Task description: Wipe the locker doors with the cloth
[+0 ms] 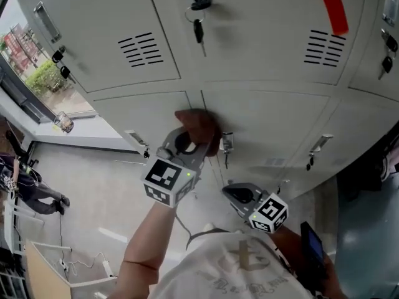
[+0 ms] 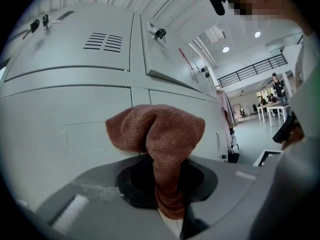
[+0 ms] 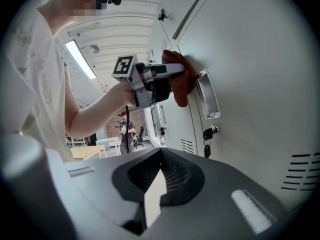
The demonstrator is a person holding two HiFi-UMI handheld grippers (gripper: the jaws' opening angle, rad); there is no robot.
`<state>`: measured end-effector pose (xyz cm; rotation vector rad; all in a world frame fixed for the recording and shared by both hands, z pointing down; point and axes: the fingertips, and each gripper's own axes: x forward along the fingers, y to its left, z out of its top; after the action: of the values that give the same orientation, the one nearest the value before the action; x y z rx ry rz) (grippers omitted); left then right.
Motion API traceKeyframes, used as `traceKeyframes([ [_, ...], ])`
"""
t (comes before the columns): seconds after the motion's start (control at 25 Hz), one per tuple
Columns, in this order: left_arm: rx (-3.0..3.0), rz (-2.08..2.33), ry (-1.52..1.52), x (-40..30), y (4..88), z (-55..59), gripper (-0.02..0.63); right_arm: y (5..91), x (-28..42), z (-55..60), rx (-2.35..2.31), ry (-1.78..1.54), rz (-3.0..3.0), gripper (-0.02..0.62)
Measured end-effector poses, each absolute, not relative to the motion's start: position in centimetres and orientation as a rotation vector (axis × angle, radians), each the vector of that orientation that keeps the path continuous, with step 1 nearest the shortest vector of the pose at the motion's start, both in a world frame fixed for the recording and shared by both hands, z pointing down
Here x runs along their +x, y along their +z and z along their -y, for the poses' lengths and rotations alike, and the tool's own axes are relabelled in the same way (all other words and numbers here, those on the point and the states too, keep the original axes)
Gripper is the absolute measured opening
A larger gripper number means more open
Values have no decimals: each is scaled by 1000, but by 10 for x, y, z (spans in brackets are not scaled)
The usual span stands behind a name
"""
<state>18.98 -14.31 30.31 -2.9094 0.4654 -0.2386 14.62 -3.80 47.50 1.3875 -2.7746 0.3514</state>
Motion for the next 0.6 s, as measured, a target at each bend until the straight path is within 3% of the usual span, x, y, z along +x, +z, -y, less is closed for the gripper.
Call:
traceKeyframes([
  [0.6, -2872, -342, -252, 186, 247, 141, 78, 474, 158, 39, 1453, 354, 2781, 8],
])
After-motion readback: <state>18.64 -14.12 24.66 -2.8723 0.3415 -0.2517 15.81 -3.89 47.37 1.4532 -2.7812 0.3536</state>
